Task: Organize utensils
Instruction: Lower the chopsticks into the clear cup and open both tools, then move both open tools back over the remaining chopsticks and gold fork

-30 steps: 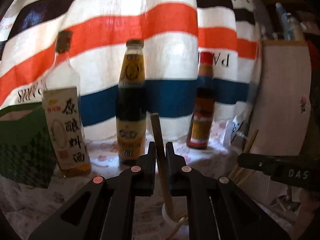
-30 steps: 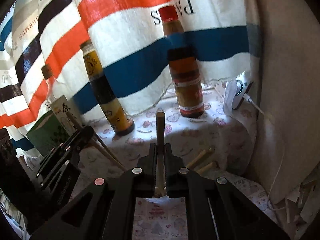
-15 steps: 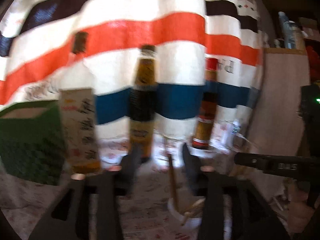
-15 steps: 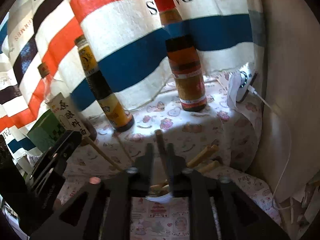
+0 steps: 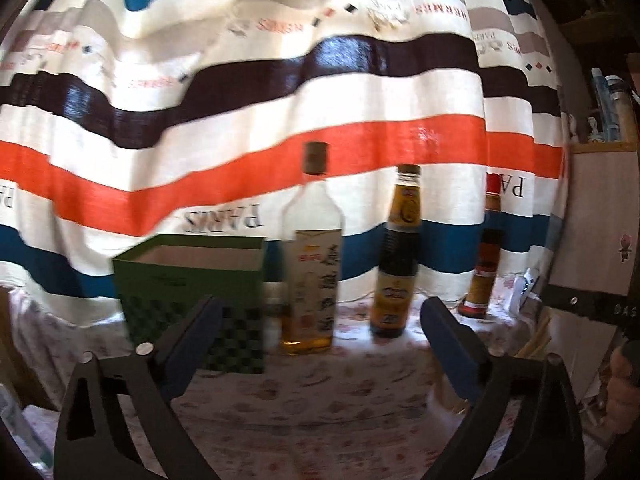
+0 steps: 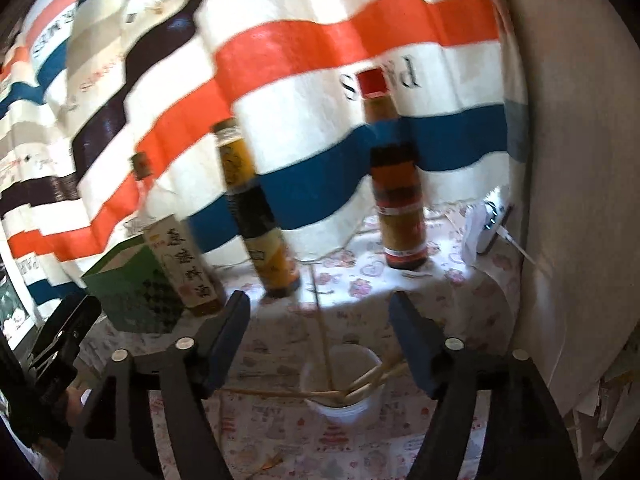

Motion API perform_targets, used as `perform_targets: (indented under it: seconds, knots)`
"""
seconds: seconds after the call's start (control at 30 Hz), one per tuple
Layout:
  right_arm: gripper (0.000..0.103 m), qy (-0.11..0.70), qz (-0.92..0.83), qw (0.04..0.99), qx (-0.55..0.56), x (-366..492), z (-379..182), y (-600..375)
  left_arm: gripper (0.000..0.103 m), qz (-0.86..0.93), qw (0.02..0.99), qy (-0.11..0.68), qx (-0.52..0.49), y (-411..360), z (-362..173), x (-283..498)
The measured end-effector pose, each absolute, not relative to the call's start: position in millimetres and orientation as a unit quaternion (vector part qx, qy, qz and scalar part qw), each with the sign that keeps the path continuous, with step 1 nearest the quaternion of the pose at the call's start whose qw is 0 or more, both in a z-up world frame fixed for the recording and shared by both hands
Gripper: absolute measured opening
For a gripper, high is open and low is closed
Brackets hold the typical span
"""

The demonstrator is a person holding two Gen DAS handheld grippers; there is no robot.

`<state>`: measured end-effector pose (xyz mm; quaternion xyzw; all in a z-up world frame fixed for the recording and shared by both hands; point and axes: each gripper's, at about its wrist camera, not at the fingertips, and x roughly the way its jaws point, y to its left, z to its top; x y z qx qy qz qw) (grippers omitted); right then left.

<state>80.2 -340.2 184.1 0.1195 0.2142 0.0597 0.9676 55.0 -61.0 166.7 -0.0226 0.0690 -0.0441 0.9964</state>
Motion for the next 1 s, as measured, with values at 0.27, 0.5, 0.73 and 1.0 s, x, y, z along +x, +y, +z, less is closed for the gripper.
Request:
perform_targets:
  seconds: [0.27, 0.5, 0.73, 1.0]
  knots:
    - [0.089, 0.202, 0.099, 0.97, 0.089, 50, 186, -308, 0.102, -0.018, 0.994, 0.099, -0.034, -18, 137, 24]
    - [0.091, 0.23, 0.088, 0.968, 0.049, 25, 152, -286, 0.102, 0.017, 0.991, 0.121, -0.051, 9, 103, 8]
    - [0.092, 0.253, 0.051, 0.962, 0.087, 23, 98, -284, 0.102, 0.027, 0.991, 0.121, -0.058, 17, 72, 2]
    - [0.092, 0.297, 0.026, 0.953, 0.057, 43, 53, -277, 0.102, 0.002, 0.981, 0.195, -0.009, -12, 27, 23]
